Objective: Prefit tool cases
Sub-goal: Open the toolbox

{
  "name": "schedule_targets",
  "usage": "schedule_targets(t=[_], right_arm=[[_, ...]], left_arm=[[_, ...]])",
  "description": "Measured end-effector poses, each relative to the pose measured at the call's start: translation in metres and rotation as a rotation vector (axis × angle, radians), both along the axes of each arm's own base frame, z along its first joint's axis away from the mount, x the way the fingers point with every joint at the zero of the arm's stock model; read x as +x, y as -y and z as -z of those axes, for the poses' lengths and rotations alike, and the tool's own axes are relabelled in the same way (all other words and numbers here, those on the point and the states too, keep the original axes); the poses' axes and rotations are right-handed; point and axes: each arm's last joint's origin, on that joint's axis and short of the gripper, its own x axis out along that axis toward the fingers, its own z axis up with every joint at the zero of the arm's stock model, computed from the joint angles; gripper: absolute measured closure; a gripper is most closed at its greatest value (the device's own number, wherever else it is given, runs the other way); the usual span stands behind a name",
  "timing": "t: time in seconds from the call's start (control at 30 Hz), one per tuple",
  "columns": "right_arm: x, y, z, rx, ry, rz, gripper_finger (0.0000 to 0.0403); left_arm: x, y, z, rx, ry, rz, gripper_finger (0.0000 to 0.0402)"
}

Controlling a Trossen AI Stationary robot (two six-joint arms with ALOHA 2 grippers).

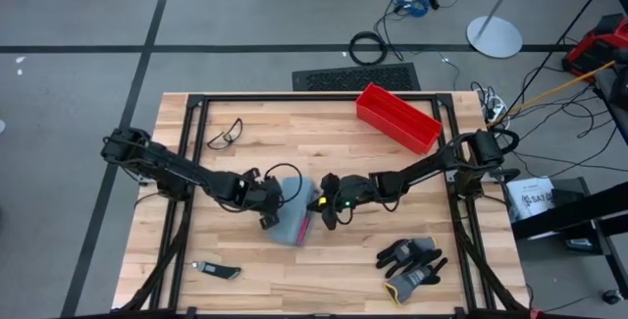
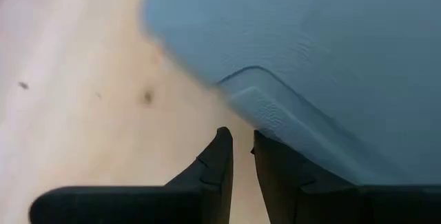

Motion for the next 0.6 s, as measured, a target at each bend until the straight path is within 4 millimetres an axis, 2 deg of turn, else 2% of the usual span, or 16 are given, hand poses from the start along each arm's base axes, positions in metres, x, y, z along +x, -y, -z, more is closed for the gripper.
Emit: schedule_targets(t=[0.3,0.43,0.6], right_arm=[[0.014,-0.005,-0.020,-0.040,0.047,-0.062,0.0403],[0.019,-0.003,-0.026,-0.079,0.041,-0.036,0.0403],[0.028,0.004,-0.040,-0.148,0.078,0.031,0.0403]], left_arm=[[0.009,0.002,-0.007,-0.029,0.104,0.006,0.0334],[0.008,0.002,-0.017,-0.076,0.152,-0.036,0.0334],[-0.003,0.000,-0.051,-0.135,0.303,-0.059,0.0334]])
